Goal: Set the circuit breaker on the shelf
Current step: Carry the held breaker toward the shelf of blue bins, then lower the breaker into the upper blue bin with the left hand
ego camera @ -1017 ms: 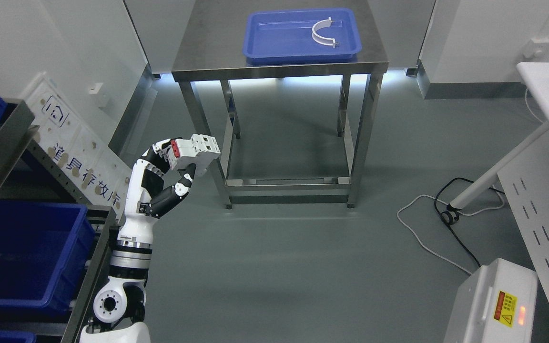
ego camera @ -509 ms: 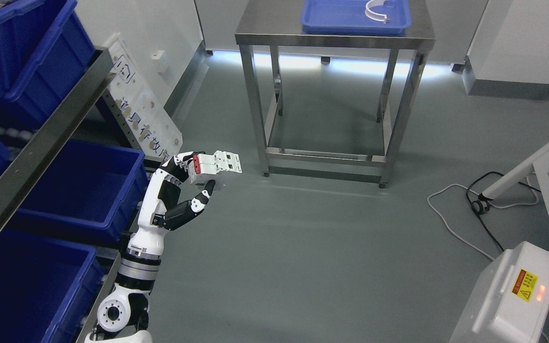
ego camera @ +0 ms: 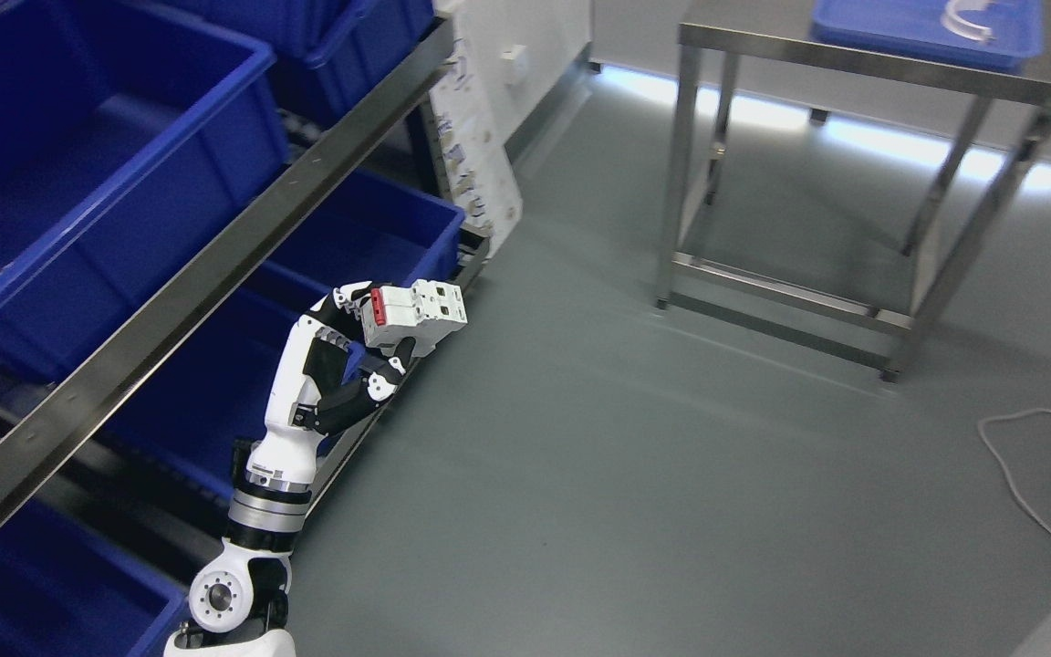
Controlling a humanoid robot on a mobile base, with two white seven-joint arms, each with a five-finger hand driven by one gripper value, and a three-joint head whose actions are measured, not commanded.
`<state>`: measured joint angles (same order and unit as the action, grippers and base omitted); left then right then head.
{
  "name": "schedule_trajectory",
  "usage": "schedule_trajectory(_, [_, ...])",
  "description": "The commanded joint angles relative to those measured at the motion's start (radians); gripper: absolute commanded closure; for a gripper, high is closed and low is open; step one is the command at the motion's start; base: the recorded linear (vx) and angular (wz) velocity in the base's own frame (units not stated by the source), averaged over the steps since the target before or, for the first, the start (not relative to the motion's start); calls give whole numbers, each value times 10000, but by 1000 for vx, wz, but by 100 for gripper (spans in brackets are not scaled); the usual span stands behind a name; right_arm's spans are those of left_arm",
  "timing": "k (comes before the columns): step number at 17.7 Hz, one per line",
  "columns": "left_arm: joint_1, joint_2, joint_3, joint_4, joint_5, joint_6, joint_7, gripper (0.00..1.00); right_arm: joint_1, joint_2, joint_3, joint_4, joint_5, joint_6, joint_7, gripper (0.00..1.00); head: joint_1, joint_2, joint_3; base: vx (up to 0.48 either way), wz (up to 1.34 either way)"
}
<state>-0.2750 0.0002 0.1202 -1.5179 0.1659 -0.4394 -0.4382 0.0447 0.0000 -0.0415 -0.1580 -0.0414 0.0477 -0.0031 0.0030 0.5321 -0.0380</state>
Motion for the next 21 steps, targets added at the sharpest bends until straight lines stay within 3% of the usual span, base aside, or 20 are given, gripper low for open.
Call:
schedule_trajectory(1, [-392, 172, 9, -988, 13, 175, -6, 87, -2, -175, 0, 0, 0, -2, 1, 0, 0, 0, 0, -133, 865])
schedule_trajectory(7, [-2262, 212, 409, -1388, -461, 893, -190, 87, -2, -175, 0, 0, 0, -2, 1, 0, 0, 0, 0, -59, 902])
schedule_trajectory(13, [-3246, 182, 225, -1342, -2119, 2260, -694, 87, -2, -175, 0, 0, 0, -2, 1, 0, 0, -1, 0, 19, 840])
schedule_trajectory(18, [-3935, 172, -312, -836, -4002, 2323, -818, 86, -2, -175, 0, 0, 0, -2, 1, 0, 0, -2, 0, 98, 631])
schedule_trajectory(21, [-4687, 172, -648, -423, -4251, 2980, -895, 86, -2, -175, 0, 0, 0, -2, 1, 0, 0, -2, 0, 136, 347])
